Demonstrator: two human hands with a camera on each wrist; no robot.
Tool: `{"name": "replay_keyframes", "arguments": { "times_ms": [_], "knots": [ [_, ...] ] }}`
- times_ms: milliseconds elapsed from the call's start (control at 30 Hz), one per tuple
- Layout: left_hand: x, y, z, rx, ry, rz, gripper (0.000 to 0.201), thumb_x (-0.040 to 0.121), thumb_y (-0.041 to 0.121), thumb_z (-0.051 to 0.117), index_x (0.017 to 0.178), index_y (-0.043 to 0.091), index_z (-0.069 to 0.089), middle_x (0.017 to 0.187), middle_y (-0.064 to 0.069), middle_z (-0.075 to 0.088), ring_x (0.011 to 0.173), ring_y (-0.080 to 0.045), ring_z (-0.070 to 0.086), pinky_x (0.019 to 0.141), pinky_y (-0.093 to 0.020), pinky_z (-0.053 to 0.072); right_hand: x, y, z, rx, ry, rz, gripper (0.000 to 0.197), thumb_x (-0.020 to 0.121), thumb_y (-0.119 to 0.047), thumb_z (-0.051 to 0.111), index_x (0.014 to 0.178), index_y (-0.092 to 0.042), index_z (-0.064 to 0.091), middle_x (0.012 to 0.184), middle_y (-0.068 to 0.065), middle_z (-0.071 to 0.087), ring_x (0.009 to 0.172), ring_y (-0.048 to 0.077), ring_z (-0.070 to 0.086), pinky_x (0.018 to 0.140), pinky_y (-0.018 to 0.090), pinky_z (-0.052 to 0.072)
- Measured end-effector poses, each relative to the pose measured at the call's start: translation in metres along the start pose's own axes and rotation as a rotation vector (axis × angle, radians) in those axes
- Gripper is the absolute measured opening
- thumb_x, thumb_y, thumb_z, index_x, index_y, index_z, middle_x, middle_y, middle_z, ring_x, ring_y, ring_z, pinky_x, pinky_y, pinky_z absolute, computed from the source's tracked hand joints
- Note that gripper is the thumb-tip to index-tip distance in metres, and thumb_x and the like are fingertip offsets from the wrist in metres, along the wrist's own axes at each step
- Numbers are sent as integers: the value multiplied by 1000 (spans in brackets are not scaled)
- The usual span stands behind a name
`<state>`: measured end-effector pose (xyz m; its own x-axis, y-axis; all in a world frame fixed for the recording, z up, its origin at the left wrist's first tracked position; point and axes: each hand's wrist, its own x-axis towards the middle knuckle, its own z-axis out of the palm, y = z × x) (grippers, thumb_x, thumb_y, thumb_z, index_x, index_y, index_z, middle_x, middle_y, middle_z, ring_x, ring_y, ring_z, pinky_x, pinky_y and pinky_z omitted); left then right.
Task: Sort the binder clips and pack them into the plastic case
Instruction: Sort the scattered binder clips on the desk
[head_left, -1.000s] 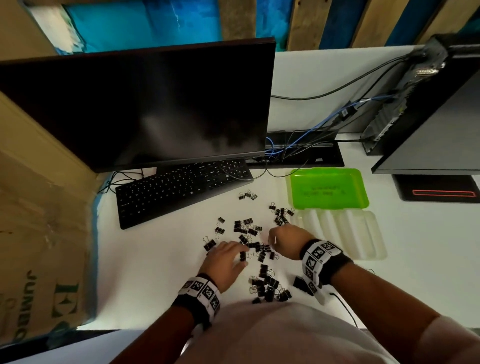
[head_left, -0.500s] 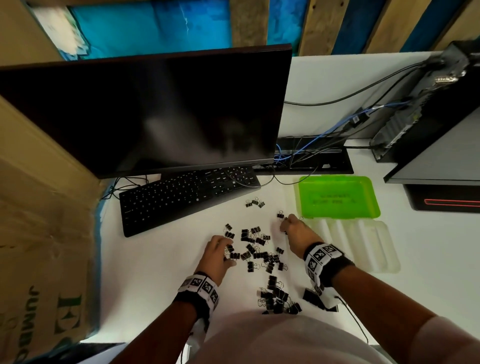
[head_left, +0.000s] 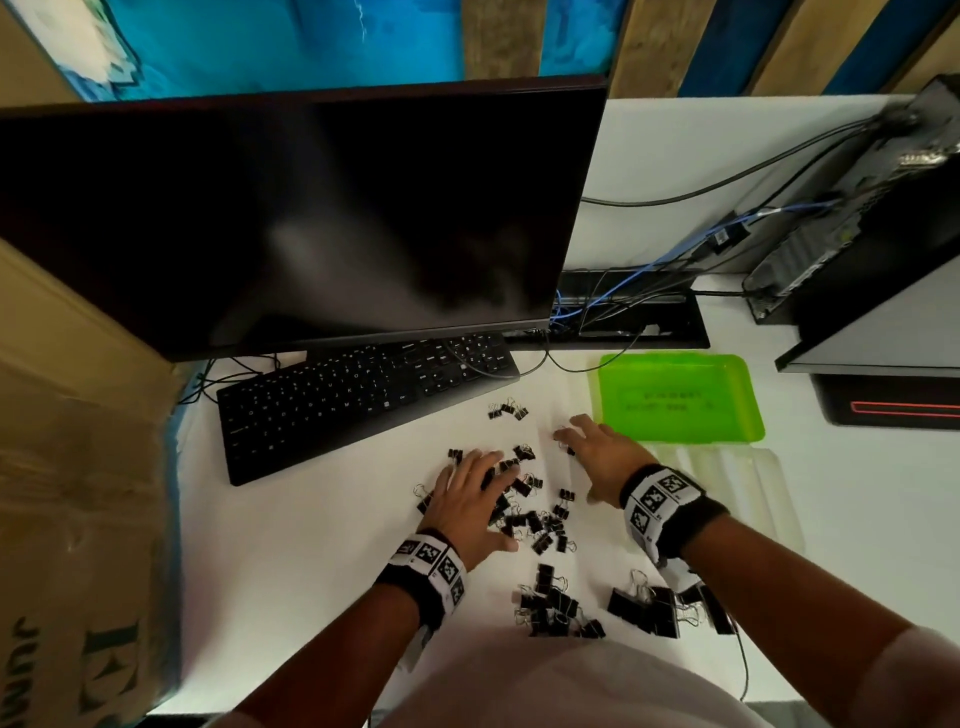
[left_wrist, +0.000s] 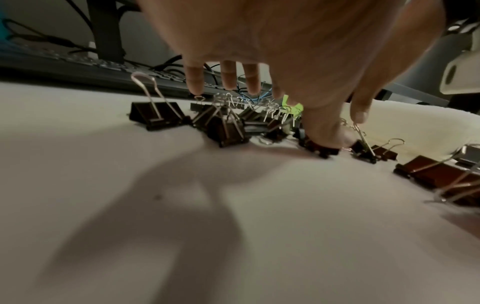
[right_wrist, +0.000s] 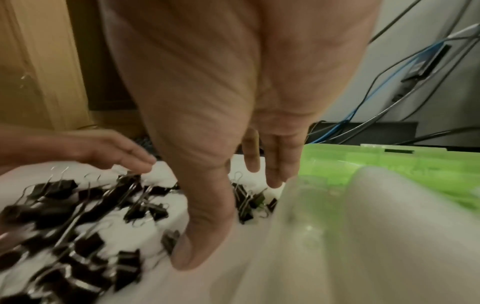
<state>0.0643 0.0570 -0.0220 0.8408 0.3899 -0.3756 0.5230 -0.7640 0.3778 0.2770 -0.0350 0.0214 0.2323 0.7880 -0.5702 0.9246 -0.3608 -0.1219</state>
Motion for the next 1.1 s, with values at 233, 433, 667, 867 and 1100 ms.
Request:
{"name": "replay_keyframes", "arguments": {
  "times_ms": [233, 433, 667, 867, 1100],
  "knots": [
    [15, -6, -2, -118, 101, -31, 70, 79, 51, 62, 138, 30, 32, 145, 7, 29, 135, -14, 21, 110, -35, 26, 7, -19, 20, 322, 18, -8, 93, 63, -19, 85, 140, -17, 33, 143, 9, 31, 124, 31, 43, 101, 38, 42],
    [22, -14, -12, -239, 210, -15, 36, 93, 34, 50, 126, 20, 52, 126, 3, 52, 119, -18, 41, 100, -38, 39, 9, -23, 19, 427, 71, -140, 74, 73, -14, 76, 137, -20, 39, 139, 5, 36, 122, 26, 48, 98, 34, 44],
    [30, -20, -15, -118, 214, 84, 31, 82, 0, 60, 106, 18, 66, 104, -4, 62, 97, -26, 54, 87, -41, 48, 19, -42, -6, -48, 139, -321, 53, 87, 4, 42, 135, -19, 43, 135, 10, 41, 117, 30, 45, 92, 41, 46],
    [28, -23, -25, -77, 204, 57, 11, 89, 27, 56, 95, 25, 65, 101, 5, 61, 102, -17, 46, 90, -31, 34, 31, -48, -1, -87, 64, -305, 34, 88, 1, 42, 117, -11, 57, 116, 10, 53, 106, 30, 55, 82, 39, 50],
    [12, -15, -28, -193, 184, 107, 5, 86, 20, 64, 85, 15, 62, 100, 5, 56, 85, -9, 47, 77, -33, 50, 32, -33, -5, 64, 174, -176, 25, 89, -15, 47, 105, -22, 66, 110, 4, 64, 99, 27, 60, 78, 32, 44]
  ]
}}
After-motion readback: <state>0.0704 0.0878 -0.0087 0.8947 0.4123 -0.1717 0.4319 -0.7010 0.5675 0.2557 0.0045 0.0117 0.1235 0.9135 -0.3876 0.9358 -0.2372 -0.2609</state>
